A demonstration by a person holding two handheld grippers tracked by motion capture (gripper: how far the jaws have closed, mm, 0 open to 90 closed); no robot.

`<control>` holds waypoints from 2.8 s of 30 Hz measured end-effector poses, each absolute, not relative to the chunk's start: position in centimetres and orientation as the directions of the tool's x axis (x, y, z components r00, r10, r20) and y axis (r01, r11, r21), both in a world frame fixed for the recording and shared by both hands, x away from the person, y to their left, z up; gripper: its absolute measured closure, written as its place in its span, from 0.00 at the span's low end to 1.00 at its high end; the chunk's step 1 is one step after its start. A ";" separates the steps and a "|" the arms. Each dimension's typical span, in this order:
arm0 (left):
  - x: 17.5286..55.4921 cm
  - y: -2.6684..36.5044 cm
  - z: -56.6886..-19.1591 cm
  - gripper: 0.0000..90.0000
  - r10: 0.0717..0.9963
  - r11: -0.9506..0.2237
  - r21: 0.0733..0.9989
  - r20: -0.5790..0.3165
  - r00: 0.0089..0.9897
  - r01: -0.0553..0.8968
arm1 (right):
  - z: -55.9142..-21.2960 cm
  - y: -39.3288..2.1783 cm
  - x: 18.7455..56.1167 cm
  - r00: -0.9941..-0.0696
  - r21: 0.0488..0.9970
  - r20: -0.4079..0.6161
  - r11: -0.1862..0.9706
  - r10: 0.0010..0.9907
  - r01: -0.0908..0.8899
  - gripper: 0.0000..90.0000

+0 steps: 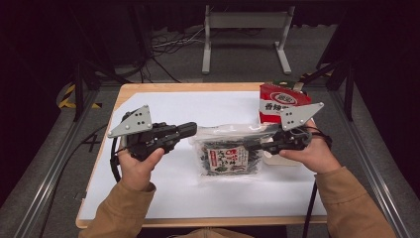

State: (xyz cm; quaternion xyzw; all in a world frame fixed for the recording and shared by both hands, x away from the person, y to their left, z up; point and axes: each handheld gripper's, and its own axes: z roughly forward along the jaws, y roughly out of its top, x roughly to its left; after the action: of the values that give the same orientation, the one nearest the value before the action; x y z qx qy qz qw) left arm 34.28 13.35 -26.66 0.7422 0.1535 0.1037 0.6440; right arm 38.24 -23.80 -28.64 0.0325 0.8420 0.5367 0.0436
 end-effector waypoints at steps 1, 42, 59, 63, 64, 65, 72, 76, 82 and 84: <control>34.3 13.4 -26.7 0.92 0.361 -0.118 0.989 -0.045 0.932 0.094 | -28.6 -23.8 38.2 -0.994 0.909 -0.034 0.417 0.103 0.012 0.87; 34.9 17.6 -30.3 0.40 0.530 -0.217 0.960 -0.036 0.847 0.177 | -22.2 -29.9 36.5 -0.915 0.963 -0.057 0.265 0.400 0.056 0.86; 35.7 18.9 -32.1 0.37 0.583 -0.226 0.950 -0.046 0.811 0.217 | -20.1 -34.6 36.4 -0.822 0.972 -0.093 0.232 0.562 0.049 0.86; 35.8 19.2 -32.2 0.37 0.590 -0.223 0.949 -0.052 0.806 0.224 | -20.1 -35.2 36.6 -0.796 0.971 -0.095 0.233 0.597 0.058 0.86; 35.8 19.3 -32.2 0.37 0.591 -0.223 0.948 -0.054 0.805 0.227 | -20.1 -35.3 36.7 -0.789 0.970 -0.095 0.233 0.607 0.063 0.86; 35.8 19.4 -32.3 0.37 0.593 -0.221 0.948 -0.056 0.803 0.229 | -20.1 -35.4 36.7 -0.780 0.970 -0.097 0.234 0.619 0.065 0.86; 36.0 19.5 -32.4 0.36 0.599 -0.224 0.946 -0.055 0.799 0.234 | -20.2 -36.1 37.2 -0.732 0.968 -0.090 0.231 0.675 0.094 0.86; 36.1 19.6 -32.5 0.36 0.600 -0.224 0.945 -0.059 0.798 0.238 | -20.4 -36.3 37.4 -0.715 0.966 -0.091 0.237 0.693 0.107 0.86; 36.2 19.7 -32.6 0.36 0.598 -0.223 0.945 -0.062 0.799 0.240 | -21.5 -36.9 37.9 -0.691 0.964 -0.066 0.225 0.720 0.142 0.86; 36.2 19.7 -32.6 0.36 0.600 -0.224 0.945 -0.060 0.798 0.239 | -21.9 -37.1 38.1 -0.686 0.964 -0.055 0.219 0.725 0.154 0.86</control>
State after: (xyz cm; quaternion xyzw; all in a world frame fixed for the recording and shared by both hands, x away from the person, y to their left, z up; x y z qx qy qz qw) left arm 36.19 19.74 -32.64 0.7654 0.2741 0.1611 0.5595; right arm 38.13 -37.09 -21.86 0.2986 0.7359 0.5491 0.2602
